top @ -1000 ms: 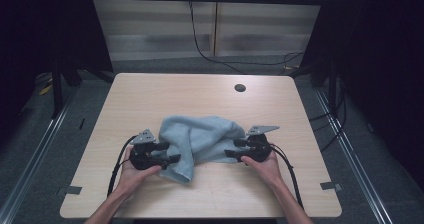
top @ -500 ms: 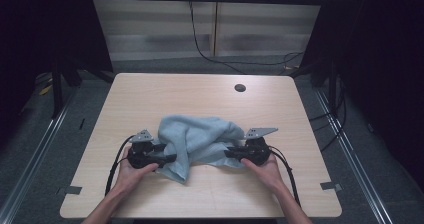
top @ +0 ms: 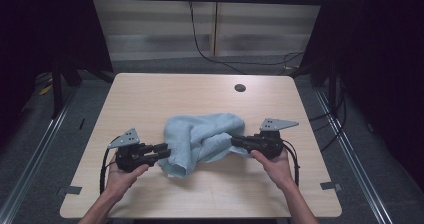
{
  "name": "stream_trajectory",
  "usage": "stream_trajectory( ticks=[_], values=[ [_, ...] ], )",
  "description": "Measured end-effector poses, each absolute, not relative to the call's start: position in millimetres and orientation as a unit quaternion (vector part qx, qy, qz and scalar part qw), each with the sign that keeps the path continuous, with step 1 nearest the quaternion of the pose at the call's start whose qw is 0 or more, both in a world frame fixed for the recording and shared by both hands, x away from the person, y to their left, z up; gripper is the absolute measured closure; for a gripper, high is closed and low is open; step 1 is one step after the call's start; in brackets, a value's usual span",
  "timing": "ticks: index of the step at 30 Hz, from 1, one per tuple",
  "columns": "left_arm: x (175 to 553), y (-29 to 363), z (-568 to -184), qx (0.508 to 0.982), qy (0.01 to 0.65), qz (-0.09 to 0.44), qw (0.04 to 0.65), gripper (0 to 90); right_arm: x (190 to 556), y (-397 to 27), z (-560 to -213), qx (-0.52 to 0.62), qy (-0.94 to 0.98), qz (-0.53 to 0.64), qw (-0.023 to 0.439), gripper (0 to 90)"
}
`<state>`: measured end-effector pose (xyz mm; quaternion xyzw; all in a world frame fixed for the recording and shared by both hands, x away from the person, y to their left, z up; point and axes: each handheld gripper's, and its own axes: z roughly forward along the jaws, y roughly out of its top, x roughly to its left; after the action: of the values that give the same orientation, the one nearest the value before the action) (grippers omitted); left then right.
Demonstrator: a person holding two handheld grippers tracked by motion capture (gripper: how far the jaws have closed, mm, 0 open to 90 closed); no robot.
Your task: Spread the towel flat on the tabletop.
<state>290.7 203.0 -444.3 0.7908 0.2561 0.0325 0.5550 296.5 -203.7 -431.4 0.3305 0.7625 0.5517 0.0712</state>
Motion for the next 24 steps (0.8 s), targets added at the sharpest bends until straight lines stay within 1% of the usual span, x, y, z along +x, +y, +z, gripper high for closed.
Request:
stream_trajectory(
  ticks=[1, 2, 3, 4, 5, 6, 9, 12, 13, 14, 15, 16, 17, 18, 19, 20, 21, 22, 24],
  values=[
    [280.1, 194.4, -439.0, 0.794, 0.235, 0.024, 0.56, 60.5, 298.7, -203.0, -428.1, 0.331, 0.756, 0.56, 0.074, 83.3],
    [280.1, 194.4, -439.0, 0.794, 0.235, 0.024, 0.56, 55.2, 298.7, -203.0, -428.1, 0.331, 0.756, 0.56, 0.074, 83.3],
    [275.7, 189.2, -437.8, 0.797, 0.225, 0.021, 0.56, 55.2, 299.9, -202.1, -426.6, 0.331, 0.755, 0.561, 0.077, 83.3],
    [269.7, 178.1, -439.4, 0.806, 0.211, 0.023, 0.553, 46.7, 301.6, -200.5, -424.2, 0.334, 0.752, 0.562, 0.079, 83.4],
    [269.7, 178.1, -439.4, 0.806, 0.211, 0.023, 0.553, 41.3, 301.6, -200.5, -424.2, 0.334, 0.752, 0.562, 0.079, 83.4],
    [268.1, 173.3, -441.8, 0.81, 0.21, 0.027, 0.547, 41.3, 302.3, -199.9, -423.8, 0.335, 0.751, 0.564, 0.079, 83.4],
    [269.4, 160.8, -453.9, 0.829, 0.214, 0.04, 0.516, 26.6, 302.8, -199.2, -424.5, 0.338, 0.752, 0.561, 0.078, 83.3],
    [275.2, 152.8, -465.4, 0.838, 0.23, 0.049, 0.493, 23.1, 303.6, -200.3, -426.4, 0.342, 0.751, 0.559, 0.074, 83.3],
    [278.8, 151.0, -468.4, 0.844, 0.234, 0.058, 0.479, 24.9, 303.7, -200.6, -426.8, 0.343, 0.751, 0.559, 0.073, 83.3],
    [280.9, 149.6, -470.4, 0.848, 0.242, 0.069, 0.466, 49.4, 303.9, -200.9, -427.8, 0.344, 0.752, 0.557, 0.073, 83.3],
    [285.8, 151.9, -473.0, 0.848, 0.245, 0.075, 0.465, 63.2, 304.1, -201.1, -428.4, 0.345, 0.753, 0.556, 0.074, 83.3],
    [285.8, 151.9, -473.0, 0.848, 0.245, 0.075, 0.465, 71.7, 304.1, -201.1, -428.4, 0.345, 0.753, 0.556, 0.074, 83.3],
    [287.0, 153.9, -472.1, 0.846, 0.246, 0.074, 0.468, 71.7, 304.2, -201.6, -428.9, 0.346, 0.753, 0.555, 0.075, 83.2],
    [287.6, 159.4, -466.7, 0.838, 0.247, 0.068, 0.482, 78.3, 304.3, -203.4, -429.5, 0.349, 0.752, 0.554, 0.075, 83.2],
    [287.6, 159.4, -466.7, 0.838, 0.247, 0.068, 0.482, 79.8, 304.0, -205.0, -429.3, 0.35, 0.752, 0.554, 0.076, 83.2],
    [287.1, 163.1, -461.9, 0.83, 0.251, 0.063, 0.495, 79.8, 304.0, -205.0, -429.3, 0.35, 0.752, 0.554, 0.076, 83.2],
    [286.6, 172.4, -446.5, 0.813, 0.25, 0.064, 0.522, 80.7, 302.8, -207.4, -427.2, 0.351, 0.75, 0.555, 0.08, 83.2],
    [286.6, 172.4, -446.5, 0.813, 0.25, 0.064, 0.522, 81.0, 302.8, -207.4, -427.2, 0.351, 0.75, 0.555, 0.08, 83.2],
    [286.6, 183.1, -426.9, 0.789, 0.253, 0.069, 0.555, 81.1, 300.5, -210.7, -422.2, 0.349, 0.747, 0.56, 0.085, 83.2]
  ],
)
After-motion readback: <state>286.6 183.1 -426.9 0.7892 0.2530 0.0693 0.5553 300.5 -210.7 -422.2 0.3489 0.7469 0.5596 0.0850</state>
